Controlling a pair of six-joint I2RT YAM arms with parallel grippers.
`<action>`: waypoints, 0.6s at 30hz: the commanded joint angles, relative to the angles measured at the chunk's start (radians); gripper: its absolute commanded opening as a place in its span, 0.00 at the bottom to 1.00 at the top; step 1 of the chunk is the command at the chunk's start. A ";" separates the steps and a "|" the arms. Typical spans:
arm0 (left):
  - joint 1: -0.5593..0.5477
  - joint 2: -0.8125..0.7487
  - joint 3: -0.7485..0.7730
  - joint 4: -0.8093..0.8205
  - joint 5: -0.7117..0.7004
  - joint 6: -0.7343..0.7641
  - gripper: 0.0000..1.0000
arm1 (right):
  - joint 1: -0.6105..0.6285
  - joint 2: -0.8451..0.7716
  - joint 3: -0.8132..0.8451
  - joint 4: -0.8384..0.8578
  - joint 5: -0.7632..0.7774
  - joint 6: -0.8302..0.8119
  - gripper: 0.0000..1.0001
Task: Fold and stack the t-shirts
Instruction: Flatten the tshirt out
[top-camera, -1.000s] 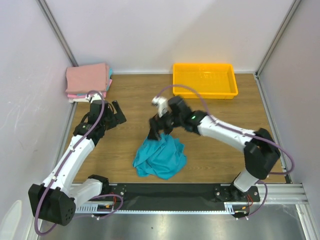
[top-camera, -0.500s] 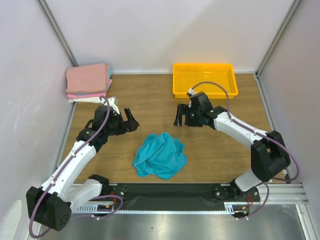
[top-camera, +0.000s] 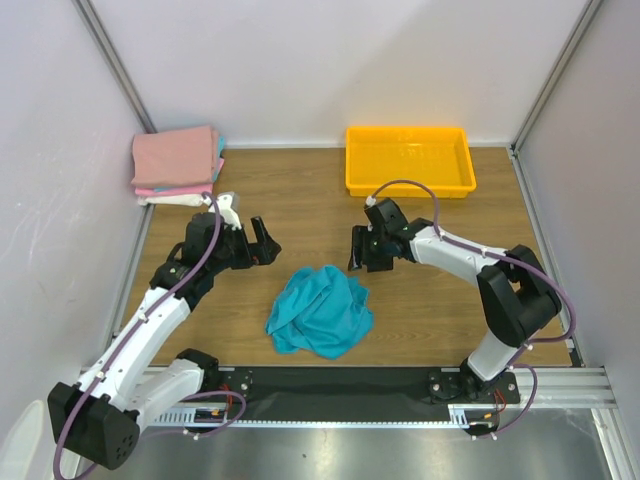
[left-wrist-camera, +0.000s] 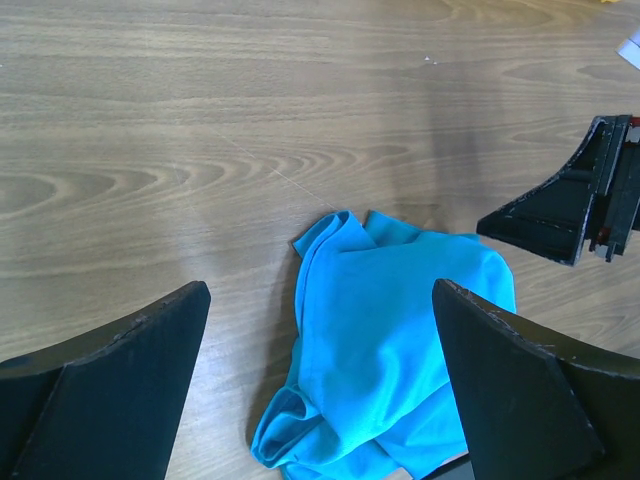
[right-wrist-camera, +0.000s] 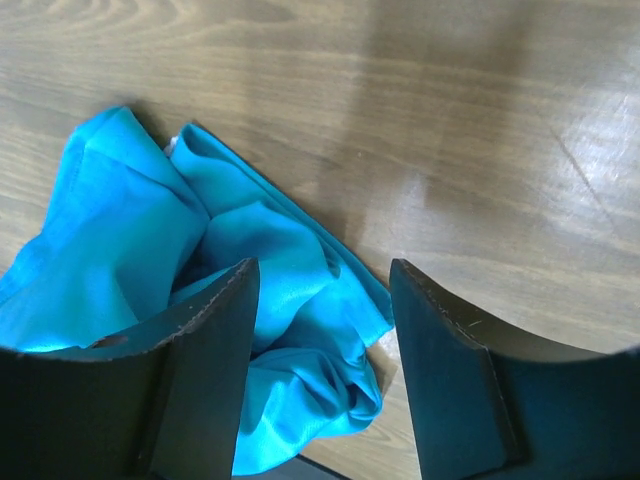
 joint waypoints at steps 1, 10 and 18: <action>-0.009 -0.014 0.002 0.016 0.013 0.026 1.00 | 0.008 -0.008 -0.003 -0.022 -0.030 0.015 0.60; -0.009 0.015 0.023 -0.028 0.004 0.084 1.00 | 0.046 0.035 -0.051 0.066 -0.090 0.039 0.55; -0.010 -0.019 0.003 0.012 0.063 0.098 1.00 | 0.040 0.075 0.001 0.120 -0.087 0.042 0.14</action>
